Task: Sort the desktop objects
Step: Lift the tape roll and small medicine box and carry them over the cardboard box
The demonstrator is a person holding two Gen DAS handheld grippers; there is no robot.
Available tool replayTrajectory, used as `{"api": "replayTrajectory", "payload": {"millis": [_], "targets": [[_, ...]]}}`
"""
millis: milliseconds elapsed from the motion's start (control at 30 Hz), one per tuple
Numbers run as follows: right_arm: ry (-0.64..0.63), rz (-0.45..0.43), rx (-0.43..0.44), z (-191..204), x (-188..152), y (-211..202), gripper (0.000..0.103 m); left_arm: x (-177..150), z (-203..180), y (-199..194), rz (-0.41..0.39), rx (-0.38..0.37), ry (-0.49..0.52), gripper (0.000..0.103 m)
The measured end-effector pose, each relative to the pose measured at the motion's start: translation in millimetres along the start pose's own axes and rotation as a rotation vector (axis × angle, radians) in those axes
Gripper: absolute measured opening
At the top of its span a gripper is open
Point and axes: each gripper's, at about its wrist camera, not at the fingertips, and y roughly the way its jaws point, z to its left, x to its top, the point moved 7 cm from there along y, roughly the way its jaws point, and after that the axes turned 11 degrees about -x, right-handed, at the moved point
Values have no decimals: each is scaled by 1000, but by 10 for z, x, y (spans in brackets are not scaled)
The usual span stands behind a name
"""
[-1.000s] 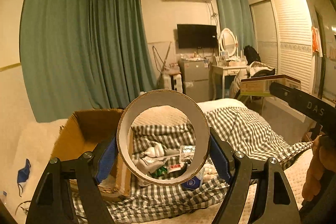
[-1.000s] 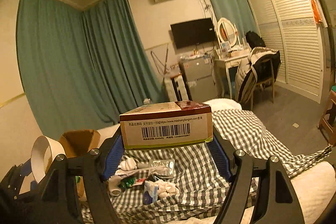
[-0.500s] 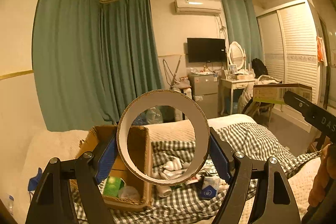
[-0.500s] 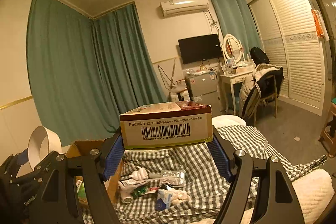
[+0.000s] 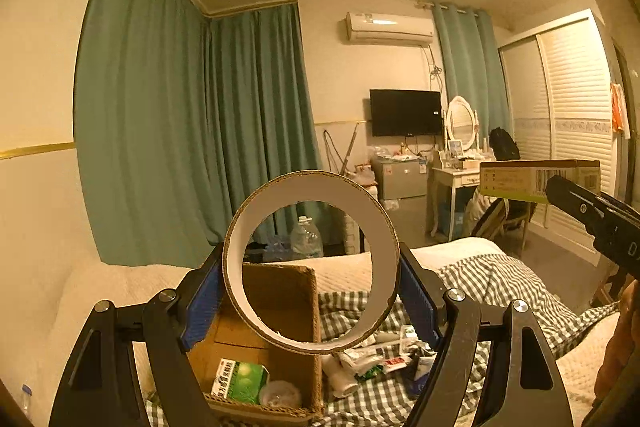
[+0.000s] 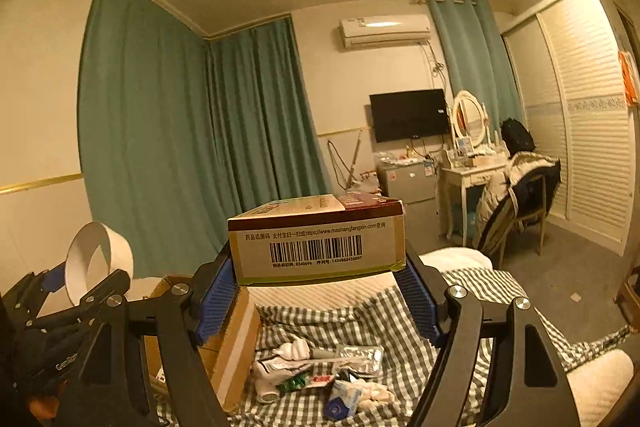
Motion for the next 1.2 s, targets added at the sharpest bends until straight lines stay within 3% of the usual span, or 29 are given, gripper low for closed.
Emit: {"api": "replayTrajectory", "payload": {"millis": [233,600,967,1200], "targets": [[-31,-18,47,388,43,109,74,46,327,68,-20,32,-3,80],[-70,-5,124,996,-128,448,74,-177,996,166,-8,96,-54,81],[-129,67,209,1617,-525,868,74,-674,1435,586,113,142,-85,81],[-183,154,255,1989,-966,1249,74,-982,1810,938,205,185,-133,81]]}}
